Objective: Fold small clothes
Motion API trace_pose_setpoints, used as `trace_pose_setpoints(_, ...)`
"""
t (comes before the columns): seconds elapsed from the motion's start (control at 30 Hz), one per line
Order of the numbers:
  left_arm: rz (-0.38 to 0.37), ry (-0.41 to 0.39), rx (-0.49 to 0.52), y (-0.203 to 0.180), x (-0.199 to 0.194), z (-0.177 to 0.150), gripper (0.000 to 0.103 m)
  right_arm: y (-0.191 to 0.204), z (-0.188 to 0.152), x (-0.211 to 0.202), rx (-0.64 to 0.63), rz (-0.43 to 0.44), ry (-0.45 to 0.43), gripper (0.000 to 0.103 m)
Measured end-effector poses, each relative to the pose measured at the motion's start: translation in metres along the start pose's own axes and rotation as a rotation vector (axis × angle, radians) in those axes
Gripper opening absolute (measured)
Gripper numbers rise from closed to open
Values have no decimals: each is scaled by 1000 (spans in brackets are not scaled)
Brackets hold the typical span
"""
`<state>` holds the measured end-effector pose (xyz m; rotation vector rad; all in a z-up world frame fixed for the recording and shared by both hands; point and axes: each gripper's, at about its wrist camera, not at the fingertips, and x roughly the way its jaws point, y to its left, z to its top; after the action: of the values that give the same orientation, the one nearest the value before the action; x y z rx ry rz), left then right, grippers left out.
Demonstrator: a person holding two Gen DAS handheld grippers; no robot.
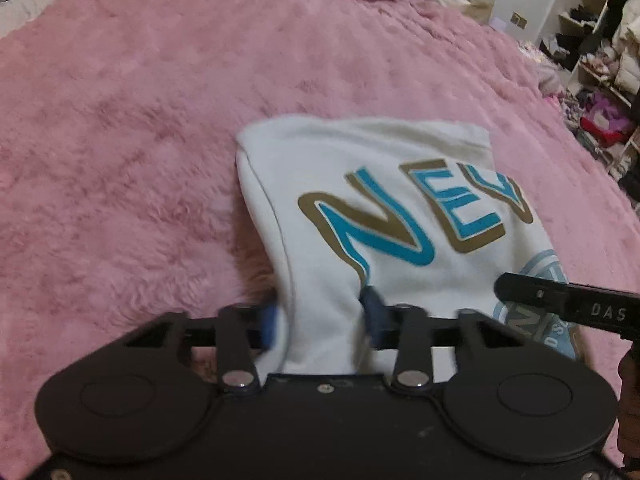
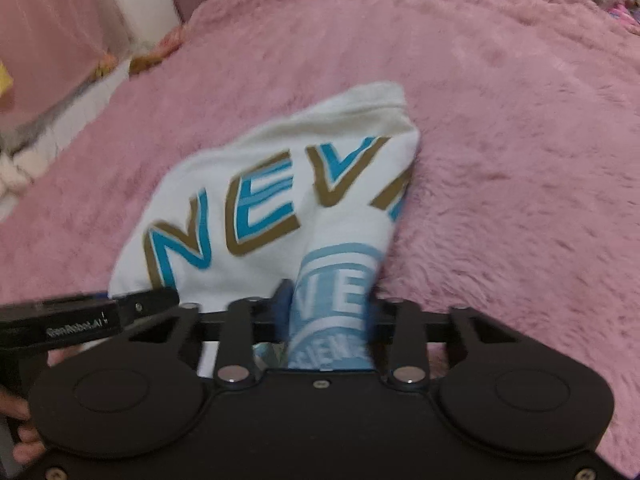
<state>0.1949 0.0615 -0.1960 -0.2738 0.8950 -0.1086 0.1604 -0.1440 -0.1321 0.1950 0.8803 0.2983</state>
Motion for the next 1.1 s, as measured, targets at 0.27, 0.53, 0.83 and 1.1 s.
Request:
trace_pose_setpoints(0.27,-9,-17,25,-21,-27,7,24,9,13,-32,4,-41,-42,21)
trace_pose_setpoints(0.53,-130,-20,40,-80,-45,11,24,-26,21,-93,-8,-106,-77,21)
trace_pose_setpoints(0.83,-234,114,120,-155,-30,-46,25,-116,-29,-152,117,-200,-2,21)
trace_pose_setpoints(1.1,-108,202,99,-150,-2,-60,58,-134,-70,-136,78,-232,9,37)
